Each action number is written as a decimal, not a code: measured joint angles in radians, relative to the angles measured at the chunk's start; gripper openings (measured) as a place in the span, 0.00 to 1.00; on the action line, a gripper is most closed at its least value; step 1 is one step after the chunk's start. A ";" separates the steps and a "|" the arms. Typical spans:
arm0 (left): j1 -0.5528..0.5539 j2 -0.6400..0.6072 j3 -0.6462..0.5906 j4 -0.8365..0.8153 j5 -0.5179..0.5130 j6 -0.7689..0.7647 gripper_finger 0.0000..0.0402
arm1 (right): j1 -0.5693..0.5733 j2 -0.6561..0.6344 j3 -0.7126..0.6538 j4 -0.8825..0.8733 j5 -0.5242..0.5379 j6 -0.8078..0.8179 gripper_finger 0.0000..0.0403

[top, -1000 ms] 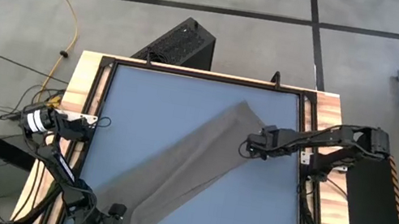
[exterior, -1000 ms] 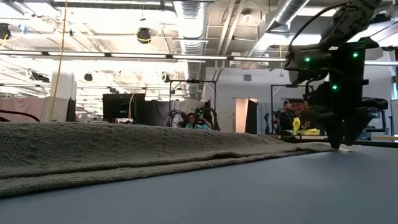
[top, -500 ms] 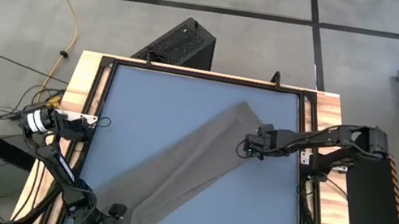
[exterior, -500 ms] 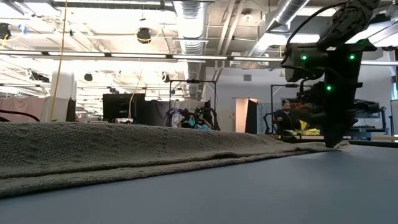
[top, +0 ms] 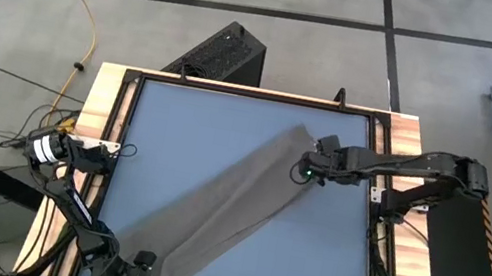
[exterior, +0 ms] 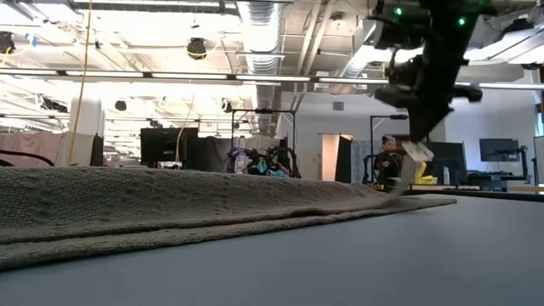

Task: Roll towel
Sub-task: Roll the gray towel

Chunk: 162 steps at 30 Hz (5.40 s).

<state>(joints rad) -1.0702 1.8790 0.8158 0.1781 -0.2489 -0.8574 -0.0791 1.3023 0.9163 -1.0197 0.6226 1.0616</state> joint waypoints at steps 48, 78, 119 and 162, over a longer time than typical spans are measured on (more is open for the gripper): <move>0.009 0.004 0.000 0.067 0.099 0.045 0.00 | -0.194 0.294 -0.025 -0.091 -0.009 -0.065 0.12; 0.023 -0.004 0.000 0.073 0.114 0.085 0.00 | -0.231 0.148 -0.147 0.213 -0.166 -0.172 0.52; 0.028 -0.005 0.000 0.075 0.129 0.086 0.00 | -0.350 0.149 -0.151 0.332 -0.131 -0.160 0.06; 0.042 -0.006 0.001 0.061 0.138 0.093 0.00 | -0.155 0.051 -0.155 0.091 -0.066 -0.008 0.53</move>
<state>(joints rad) -1.0286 1.8732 0.8165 0.2394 -0.1107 -0.7643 -0.2341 1.3533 0.7612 -0.9284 0.5562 1.0532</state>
